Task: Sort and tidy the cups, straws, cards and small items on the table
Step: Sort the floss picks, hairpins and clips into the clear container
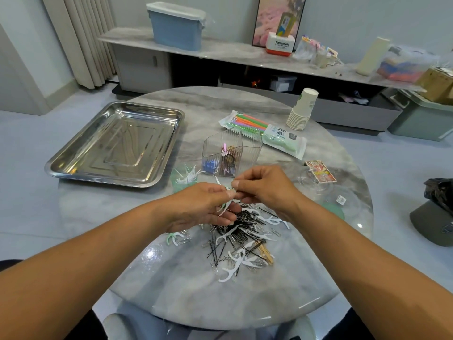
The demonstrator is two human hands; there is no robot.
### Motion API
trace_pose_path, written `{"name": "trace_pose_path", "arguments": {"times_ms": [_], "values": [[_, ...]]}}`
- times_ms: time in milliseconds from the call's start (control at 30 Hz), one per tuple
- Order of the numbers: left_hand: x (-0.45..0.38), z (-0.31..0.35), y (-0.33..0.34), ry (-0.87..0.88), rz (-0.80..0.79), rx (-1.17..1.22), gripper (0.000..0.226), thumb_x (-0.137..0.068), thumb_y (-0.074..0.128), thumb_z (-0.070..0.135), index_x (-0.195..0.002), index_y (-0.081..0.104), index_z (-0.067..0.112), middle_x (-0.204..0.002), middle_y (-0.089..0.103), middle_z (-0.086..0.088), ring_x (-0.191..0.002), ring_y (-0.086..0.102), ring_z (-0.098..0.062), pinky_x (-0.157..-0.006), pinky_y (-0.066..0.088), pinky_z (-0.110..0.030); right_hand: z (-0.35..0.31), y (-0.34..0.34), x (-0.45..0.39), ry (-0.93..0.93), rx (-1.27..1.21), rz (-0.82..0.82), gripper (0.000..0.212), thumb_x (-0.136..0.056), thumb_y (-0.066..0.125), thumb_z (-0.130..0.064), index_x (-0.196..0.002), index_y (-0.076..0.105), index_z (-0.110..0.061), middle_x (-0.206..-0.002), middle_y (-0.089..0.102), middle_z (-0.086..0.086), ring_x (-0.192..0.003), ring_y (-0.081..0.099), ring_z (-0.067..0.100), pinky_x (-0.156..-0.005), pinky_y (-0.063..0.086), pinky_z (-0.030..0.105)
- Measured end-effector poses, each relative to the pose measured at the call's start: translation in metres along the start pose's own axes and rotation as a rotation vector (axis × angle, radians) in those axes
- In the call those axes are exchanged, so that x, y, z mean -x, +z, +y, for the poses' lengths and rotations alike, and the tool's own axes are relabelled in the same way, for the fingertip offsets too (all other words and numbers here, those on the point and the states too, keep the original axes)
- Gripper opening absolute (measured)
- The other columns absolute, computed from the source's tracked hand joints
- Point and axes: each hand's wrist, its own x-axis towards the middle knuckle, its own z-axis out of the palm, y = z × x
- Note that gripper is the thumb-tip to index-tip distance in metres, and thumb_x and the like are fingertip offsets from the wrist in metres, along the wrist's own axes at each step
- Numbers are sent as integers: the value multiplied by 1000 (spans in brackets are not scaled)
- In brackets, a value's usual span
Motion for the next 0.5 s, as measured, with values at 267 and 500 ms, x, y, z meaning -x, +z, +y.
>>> {"name": "trace_pose_path", "arguments": {"times_ms": [267, 500], "values": [[-2, -1, -5, -71, 121, 14, 24, -107, 46, 10, -120, 64, -1, -81, 65, -9, -70, 64, -17, -63, 56, -27, 1, -51, -1, 213, 1060, -126, 19, -77, 87, -13, -92, 77, -19, -77, 72, -7, -66, 65, 11, -53, 47, 19], [-8, -1, -8, -121, 117, 122, 23, -101, 55, 2, -123, 62, 0, -83, 67, -12, -70, 65, -18, -67, 58, -28, 20, -61, 5, 273, 1180, -146, 27, -70, 91, -21, -90, 73, -24, -85, 68, -11, -85, 69, 16, -76, 58, 35]]}}
